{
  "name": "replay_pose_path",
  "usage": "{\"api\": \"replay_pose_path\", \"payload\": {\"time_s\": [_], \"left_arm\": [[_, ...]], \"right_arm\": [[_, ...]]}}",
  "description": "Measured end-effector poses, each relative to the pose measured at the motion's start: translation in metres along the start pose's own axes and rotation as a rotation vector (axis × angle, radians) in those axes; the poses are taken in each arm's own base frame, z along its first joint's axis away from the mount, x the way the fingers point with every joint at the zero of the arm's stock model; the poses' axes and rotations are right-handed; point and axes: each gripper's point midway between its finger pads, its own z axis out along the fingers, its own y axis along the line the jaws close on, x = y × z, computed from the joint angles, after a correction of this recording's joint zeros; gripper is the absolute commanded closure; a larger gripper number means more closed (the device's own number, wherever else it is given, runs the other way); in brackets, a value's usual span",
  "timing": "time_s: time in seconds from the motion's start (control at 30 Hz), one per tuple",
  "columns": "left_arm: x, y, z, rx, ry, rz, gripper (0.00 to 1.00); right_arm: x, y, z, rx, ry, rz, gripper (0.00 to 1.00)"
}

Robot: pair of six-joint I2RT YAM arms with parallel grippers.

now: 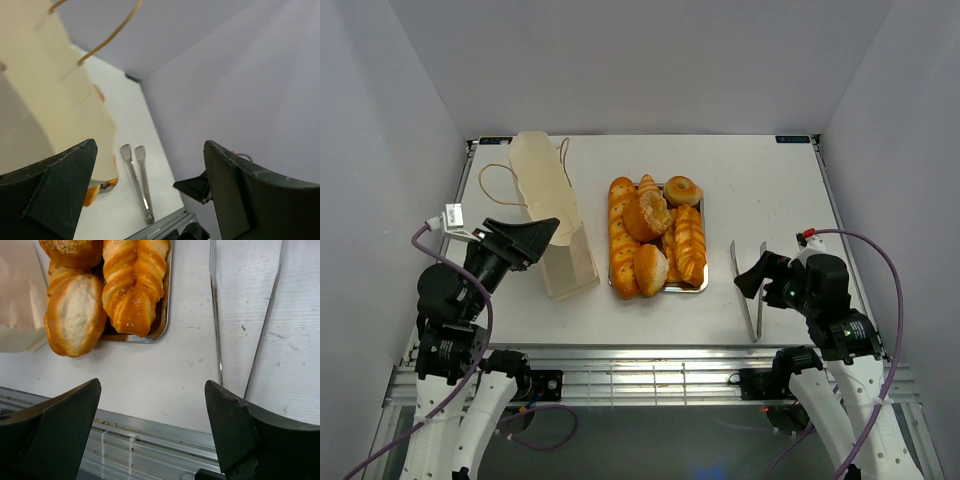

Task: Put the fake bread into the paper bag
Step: Pick up the clamp at the center of the board.

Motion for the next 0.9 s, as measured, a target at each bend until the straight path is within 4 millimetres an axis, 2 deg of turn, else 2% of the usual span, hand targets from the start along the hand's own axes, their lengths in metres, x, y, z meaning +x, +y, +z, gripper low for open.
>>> {"api": "replay_pose_path", "payload": {"time_s": [0.1,0.17,0.3,0.37,0.57,0.77,0.9], "left_arm": [[0.019,0.032,-0.002,-0.127,0.075,0.004,0.02],[0.025,0.038,-0.006,-0.147,0.1,0.017,0.02],[0.029,0.035,-0.019,-0.142,0.106,0.038,0.02],[0.03,0.034,-0.022,-0.139,0.115,0.048,0.02],[0.038,0.034,-0.026,-0.13,0.15,0.066,0.02],[0.04,0.029,-0.031,-0.104,0.157,0.085,0.02],[0.042,0.025,-0.033,-0.085,0.168,0.087,0.02]], "right_arm": [[-0.002,-0.006,0.002,0.037,0.002,0.0,0.1],[-0.003,-0.006,0.004,0.041,0.007,0.002,0.1],[-0.01,-0.008,0.015,0.036,-0.035,0.015,0.1],[-0.007,-0.013,0.025,0.045,-0.038,0.033,0.1],[0.006,-0.044,0.058,0.19,0.045,0.08,0.1],[0.016,-0.069,0.078,0.308,0.11,0.092,0.1],[0.017,-0.078,0.086,0.348,0.117,0.097,0.02]]}}
